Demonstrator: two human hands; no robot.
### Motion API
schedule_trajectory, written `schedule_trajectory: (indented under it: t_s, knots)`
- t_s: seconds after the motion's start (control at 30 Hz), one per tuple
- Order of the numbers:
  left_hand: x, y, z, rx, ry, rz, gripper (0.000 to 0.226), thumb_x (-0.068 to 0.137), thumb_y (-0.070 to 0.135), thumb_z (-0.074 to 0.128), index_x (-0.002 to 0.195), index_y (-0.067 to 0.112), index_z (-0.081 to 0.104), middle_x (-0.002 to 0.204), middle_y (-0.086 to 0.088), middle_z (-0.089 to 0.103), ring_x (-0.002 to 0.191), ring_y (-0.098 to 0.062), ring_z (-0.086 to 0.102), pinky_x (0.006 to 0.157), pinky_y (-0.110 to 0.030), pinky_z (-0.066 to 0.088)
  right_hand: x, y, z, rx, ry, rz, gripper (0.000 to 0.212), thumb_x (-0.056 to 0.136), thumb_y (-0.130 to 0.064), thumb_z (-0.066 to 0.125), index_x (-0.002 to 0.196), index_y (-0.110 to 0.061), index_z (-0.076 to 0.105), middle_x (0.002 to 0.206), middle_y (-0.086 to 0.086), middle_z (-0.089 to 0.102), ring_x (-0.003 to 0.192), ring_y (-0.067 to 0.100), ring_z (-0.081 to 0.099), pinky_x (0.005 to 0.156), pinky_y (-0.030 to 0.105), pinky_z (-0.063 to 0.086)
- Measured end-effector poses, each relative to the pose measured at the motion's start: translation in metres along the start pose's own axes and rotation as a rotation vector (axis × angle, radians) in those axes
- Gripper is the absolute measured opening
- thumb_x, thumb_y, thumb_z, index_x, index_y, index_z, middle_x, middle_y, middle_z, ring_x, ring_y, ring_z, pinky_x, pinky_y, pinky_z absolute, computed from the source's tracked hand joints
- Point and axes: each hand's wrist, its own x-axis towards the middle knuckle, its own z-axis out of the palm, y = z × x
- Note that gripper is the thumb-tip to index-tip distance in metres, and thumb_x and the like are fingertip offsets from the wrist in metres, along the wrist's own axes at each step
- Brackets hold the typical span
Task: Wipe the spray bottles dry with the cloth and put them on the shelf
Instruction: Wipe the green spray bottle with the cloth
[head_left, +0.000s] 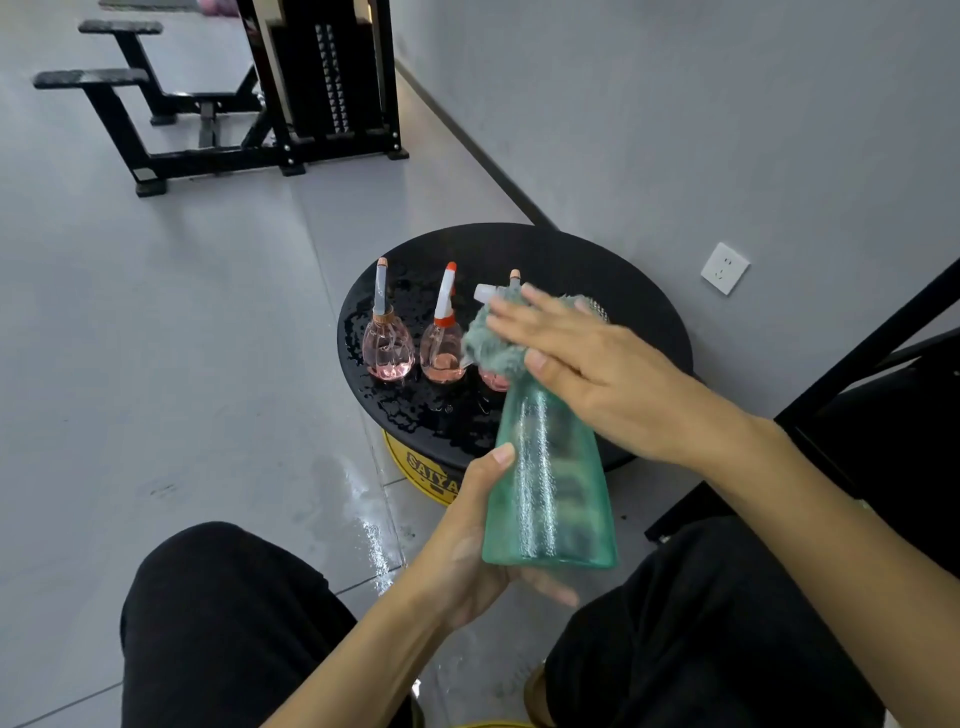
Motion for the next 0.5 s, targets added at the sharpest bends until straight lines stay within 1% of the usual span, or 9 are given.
schedule_trajectory:
  t_s: [0.07, 0.13, 0.2, 0.27, 0.3, 0.37, 0.43, 0.5]
  knots:
    - [0.001, 0.002, -0.001, 0.018, 0.009, 0.015, 0.084, 0.058, 0.066, 0.077, 0.122, 0.015, 0.063, 0.119, -0.023, 0.063, 0.102, -0.040, 0.063, 0.048, -0.039, 0.058, -0.007, -0.003, 0.003, 0.001, -0.026, -0.048, 0.046, 0.102, -0.033, 0.031, 0.147, -0.027, 0.037, 0.155, -0.018, 0.027, 0.145, -0.006, 0.006, 0.122, 0.032, 0.009]
    - [0.002, 0.001, 0.001, 0.020, 0.017, 0.011, 0.086, 0.055, 0.066, 0.079, 0.121, 0.014, 0.063, 0.116, -0.023, 0.065, 0.100, -0.039, 0.065, 0.047, -0.039, 0.058, -0.007, 0.001, 0.000, -0.012, 0.011, -0.034, 0.048, 0.101, -0.035, 0.030, 0.147, -0.027, 0.037, 0.155, -0.018, 0.029, 0.145, -0.006, 0.009, 0.122, 0.033, 0.014]
    - [0.001, -0.002, 0.004, 0.012, 0.005, 0.004, 0.090, 0.055, 0.066, 0.079, 0.124, 0.012, 0.059, 0.114, -0.022, 0.065, 0.099, -0.038, 0.066, 0.047, -0.040, 0.058, -0.003, 0.010, -0.005, -0.021, 0.076, 0.033, 0.045, 0.104, -0.029, 0.033, 0.149, -0.025, 0.034, 0.156, -0.017, 0.027, 0.145, -0.004, 0.012, 0.121, 0.035, 0.017]
    - [0.001, -0.005, 0.006, -0.003, -0.008, 0.008, 0.090, 0.055, 0.065, 0.080, 0.125, 0.013, 0.058, 0.114, -0.021, 0.065, 0.099, -0.037, 0.066, 0.047, -0.040, 0.058, -0.001, 0.016, -0.010, -0.013, 0.136, 0.104, 0.045, 0.104, -0.022, 0.036, 0.149, -0.024, 0.032, 0.156, -0.014, 0.027, 0.145, -0.001, 0.016, 0.121, 0.034, 0.017]
    - [0.001, -0.005, 0.007, -0.009, -0.010, 0.007, 0.089, 0.055, 0.065, 0.080, 0.124, 0.014, 0.059, 0.114, -0.021, 0.066, 0.099, -0.037, 0.067, 0.046, -0.040, 0.058, -0.002, 0.016, -0.010, 0.004, 0.148, 0.119, 0.046, 0.104, -0.020, 0.037, 0.149, -0.023, 0.032, 0.156, -0.014, 0.027, 0.144, -0.001, 0.017, 0.121, 0.031, 0.017]
    - [0.001, -0.005, 0.006, -0.013, -0.003, 0.007, 0.088, 0.054, 0.065, 0.080, 0.123, 0.013, 0.060, 0.114, -0.022, 0.065, 0.098, -0.037, 0.067, 0.046, -0.039, 0.057, -0.008, 0.010, -0.004, 0.060, 0.134, 0.084, 0.044, 0.104, -0.021, 0.038, 0.148, -0.023, 0.035, 0.155, -0.014, 0.027, 0.145, -0.003, 0.014, 0.120, 0.023, 0.014]
    - [0.002, -0.003, 0.003, -0.006, 0.009, 0.022, 0.086, 0.056, 0.066, 0.078, 0.122, 0.012, 0.062, 0.114, -0.024, 0.064, 0.097, -0.037, 0.067, 0.047, -0.040, 0.058, -0.016, 0.001, 0.004, 0.084, 0.110, 0.013, 0.045, 0.102, -0.027, 0.036, 0.146, -0.024, 0.038, 0.155, -0.017, 0.029, 0.144, -0.007, 0.013, 0.119, 0.017, 0.011]
    - [0.002, -0.002, 0.000, -0.004, 0.021, 0.026, 0.090, 0.056, 0.066, 0.078, 0.125, 0.011, 0.059, 0.116, -0.026, 0.063, 0.096, -0.037, 0.067, 0.047, -0.040, 0.058, -0.022, -0.002, 0.010, 0.092, 0.093, -0.021, 0.048, 0.100, -0.031, 0.034, 0.147, -0.025, 0.038, 0.154, -0.019, 0.029, 0.143, -0.009, 0.012, 0.117, 0.014, 0.010]
